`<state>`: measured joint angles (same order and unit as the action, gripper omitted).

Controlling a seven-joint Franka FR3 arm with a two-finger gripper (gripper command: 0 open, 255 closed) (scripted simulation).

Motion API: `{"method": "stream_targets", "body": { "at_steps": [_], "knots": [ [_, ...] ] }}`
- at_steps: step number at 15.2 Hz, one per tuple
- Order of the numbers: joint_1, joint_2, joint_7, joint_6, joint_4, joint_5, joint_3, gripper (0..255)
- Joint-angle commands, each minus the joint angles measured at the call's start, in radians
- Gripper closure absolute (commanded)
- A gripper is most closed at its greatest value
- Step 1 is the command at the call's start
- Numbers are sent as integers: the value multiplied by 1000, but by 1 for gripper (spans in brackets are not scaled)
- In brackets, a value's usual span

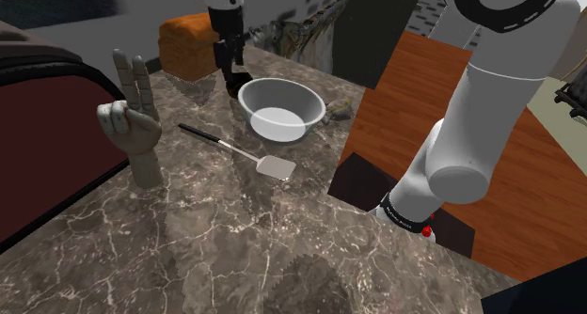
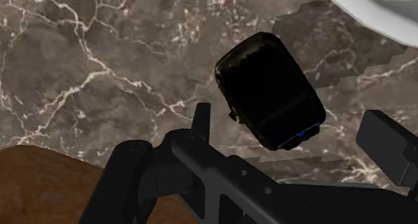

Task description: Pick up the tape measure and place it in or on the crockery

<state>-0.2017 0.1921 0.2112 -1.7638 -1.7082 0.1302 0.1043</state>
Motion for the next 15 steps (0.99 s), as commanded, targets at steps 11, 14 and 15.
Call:
{"method": "stream_targets", "body": {
  "at_steps": [11, 14, 15],
  "knots": [
    [0, 23, 28, -63, -56, 29, 0, 0],
    [0, 23, 28, -63, -56, 29, 0, 255],
    [0, 23, 28, -63, -56, 29, 0, 255]
  ]
}}
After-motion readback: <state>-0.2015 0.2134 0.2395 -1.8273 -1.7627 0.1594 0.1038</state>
